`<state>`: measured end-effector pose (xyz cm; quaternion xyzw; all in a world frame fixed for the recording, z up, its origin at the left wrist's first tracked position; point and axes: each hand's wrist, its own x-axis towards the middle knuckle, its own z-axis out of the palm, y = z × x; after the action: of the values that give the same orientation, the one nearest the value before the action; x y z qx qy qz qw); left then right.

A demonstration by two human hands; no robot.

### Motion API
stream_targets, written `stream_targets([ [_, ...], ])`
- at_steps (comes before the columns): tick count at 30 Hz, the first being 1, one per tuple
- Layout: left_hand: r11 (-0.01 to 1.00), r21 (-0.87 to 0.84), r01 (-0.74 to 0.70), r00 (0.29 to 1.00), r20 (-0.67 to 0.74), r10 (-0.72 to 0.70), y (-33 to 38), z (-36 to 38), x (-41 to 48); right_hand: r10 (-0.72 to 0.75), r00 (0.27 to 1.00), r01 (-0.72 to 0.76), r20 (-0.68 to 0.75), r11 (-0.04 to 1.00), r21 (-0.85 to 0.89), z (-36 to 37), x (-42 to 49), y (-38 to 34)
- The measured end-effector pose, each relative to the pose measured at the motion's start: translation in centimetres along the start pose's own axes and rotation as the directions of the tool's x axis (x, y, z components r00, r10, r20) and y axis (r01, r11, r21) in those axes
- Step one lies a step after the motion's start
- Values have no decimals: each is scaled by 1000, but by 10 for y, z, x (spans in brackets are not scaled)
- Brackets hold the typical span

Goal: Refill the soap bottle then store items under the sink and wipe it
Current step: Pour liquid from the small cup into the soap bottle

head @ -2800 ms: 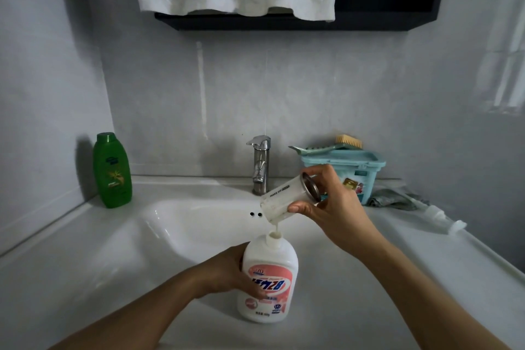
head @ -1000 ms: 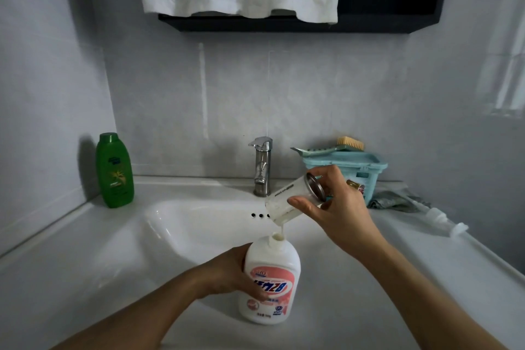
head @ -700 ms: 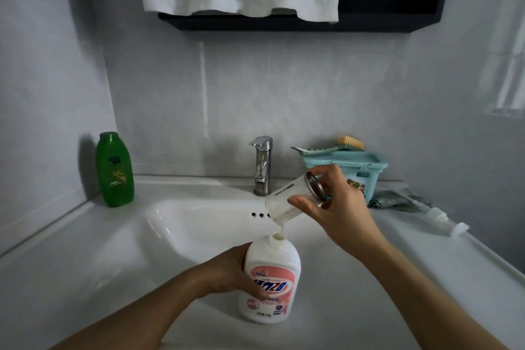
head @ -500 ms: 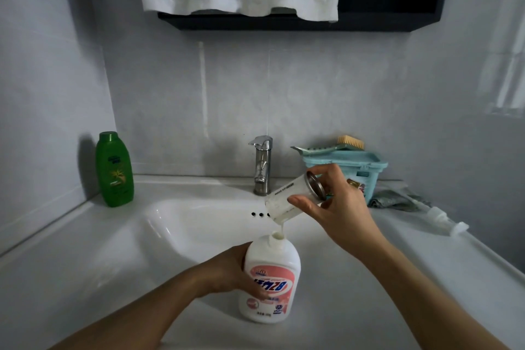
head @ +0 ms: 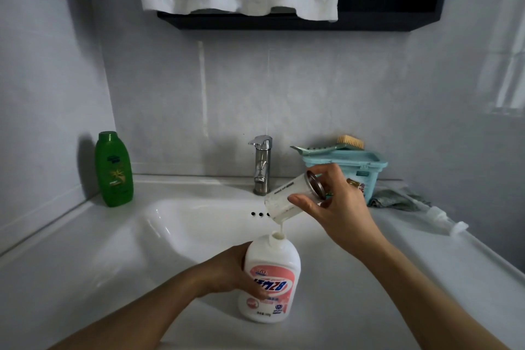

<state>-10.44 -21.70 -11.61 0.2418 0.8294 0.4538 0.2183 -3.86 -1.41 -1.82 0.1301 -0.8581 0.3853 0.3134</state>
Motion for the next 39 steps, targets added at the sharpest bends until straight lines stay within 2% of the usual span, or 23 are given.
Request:
stream_targets([
  [28, 1000, 30, -8, 1000, -3, 8, 5, 0, -3, -41, 999, 42, 15, 999, -27, 2, 0, 2],
  [39, 999, 35, -7, 1000, 11, 6, 5, 0, -3, -15, 1000, 15, 24, 1000, -23, 1, -1, 1],
])
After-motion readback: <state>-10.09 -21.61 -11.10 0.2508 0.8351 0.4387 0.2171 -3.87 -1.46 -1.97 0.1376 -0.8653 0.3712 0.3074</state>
